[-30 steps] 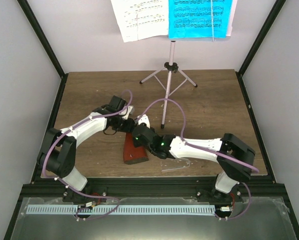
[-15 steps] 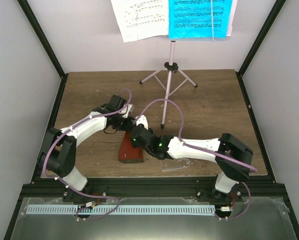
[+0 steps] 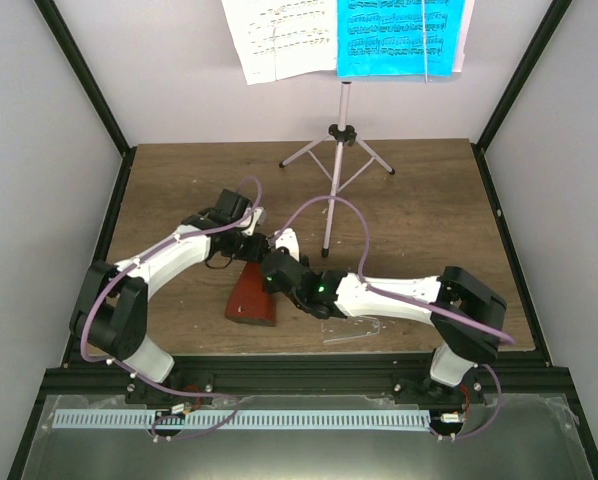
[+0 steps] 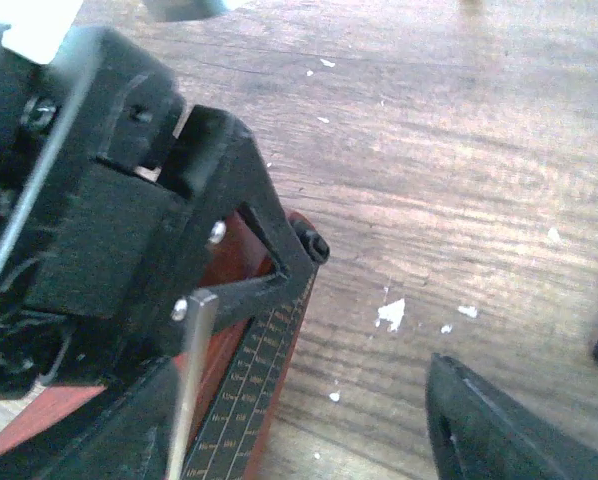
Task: Pack up the instrument practice props
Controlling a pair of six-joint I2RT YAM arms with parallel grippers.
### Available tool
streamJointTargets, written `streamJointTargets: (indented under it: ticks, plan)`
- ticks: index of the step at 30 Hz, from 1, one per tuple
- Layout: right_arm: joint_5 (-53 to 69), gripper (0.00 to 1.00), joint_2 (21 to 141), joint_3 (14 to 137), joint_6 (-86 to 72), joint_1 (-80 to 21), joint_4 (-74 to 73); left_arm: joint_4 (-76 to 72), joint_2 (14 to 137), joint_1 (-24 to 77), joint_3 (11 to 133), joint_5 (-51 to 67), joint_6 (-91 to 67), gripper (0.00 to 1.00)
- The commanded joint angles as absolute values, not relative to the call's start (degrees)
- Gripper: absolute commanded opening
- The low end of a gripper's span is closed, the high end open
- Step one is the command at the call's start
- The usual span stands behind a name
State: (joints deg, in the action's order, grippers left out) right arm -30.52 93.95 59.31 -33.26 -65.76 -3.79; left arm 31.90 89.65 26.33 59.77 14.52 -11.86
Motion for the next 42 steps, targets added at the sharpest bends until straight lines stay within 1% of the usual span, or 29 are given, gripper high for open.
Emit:
streamJointTargets:
  ticks: [1,4,8,10,14,17,20,23,28,36,39,42]
  plan:
    - [-30.96,0.74,89.13,56.43,-32.82,-66.45,2.45,29.23,86.98,26.98,59.78,16.96,-8.84,0.25]
    - [-31.03,0.84,86.13,52.67,-33.40,-66.24,4.73,27.52,84.93,27.07,58.77,18.60,-7.56,0.23]
    - [-30.76,0.89,81.10,48.94,-34.01,-64.92,5.99,25.86,83.00,27.30,57.88,21.42,-5.80,0.22]
    - [-27.99,0.89,77.49,46.21,-35.36,-62.45,6.80,25.25,82.14,27.65,57.47,22.05,-4.68,0.21]
    - [-12.28,0.93,68.91,38.78,-39.47,-54.55,13.17,24.07,80.23,29.38,56.55,23.37,-2.25,0.20]
    - [-2.30,0.93,66.09,36.97,-41.62,-49.21,13.10,24.08,78.92,32.68,56.15,23.41,1.00,0.19]
    - [2.33,0.93,65.38,38.29,-43.47,-46.36,9.72,23.39,76.83,36.07,55.01,22.76,4.02,0.19]
    - [5.53,0.93,64.38,37.25,-45.28,-45.19,10.42,22.13,74.59,38.73,53.54,22.53,5.65,0.18]
    - [13.14,0.90,65.47,36.76,-46.88,-42.93,10.99,20.72,71.54,41.66,51.79,20.95,7.54,0.18]
    - [19.66,0.83,66.07,38.50,-45.32,-42.81,5.98,20.29,69.90,43.16,51.06,19.12,8.52,0.18]
    - [20.95,0.76,67.65,39.63,-44.62,-42.83,3.62,20.22,69.70,43.37,51.02,19.35,8.44,0.18]
    - [24.05,0.68,69.90,39.95,-44.63,-42.89,4.75,20.38,69.70,43.63,51.11,19.42,8.57,0.18]
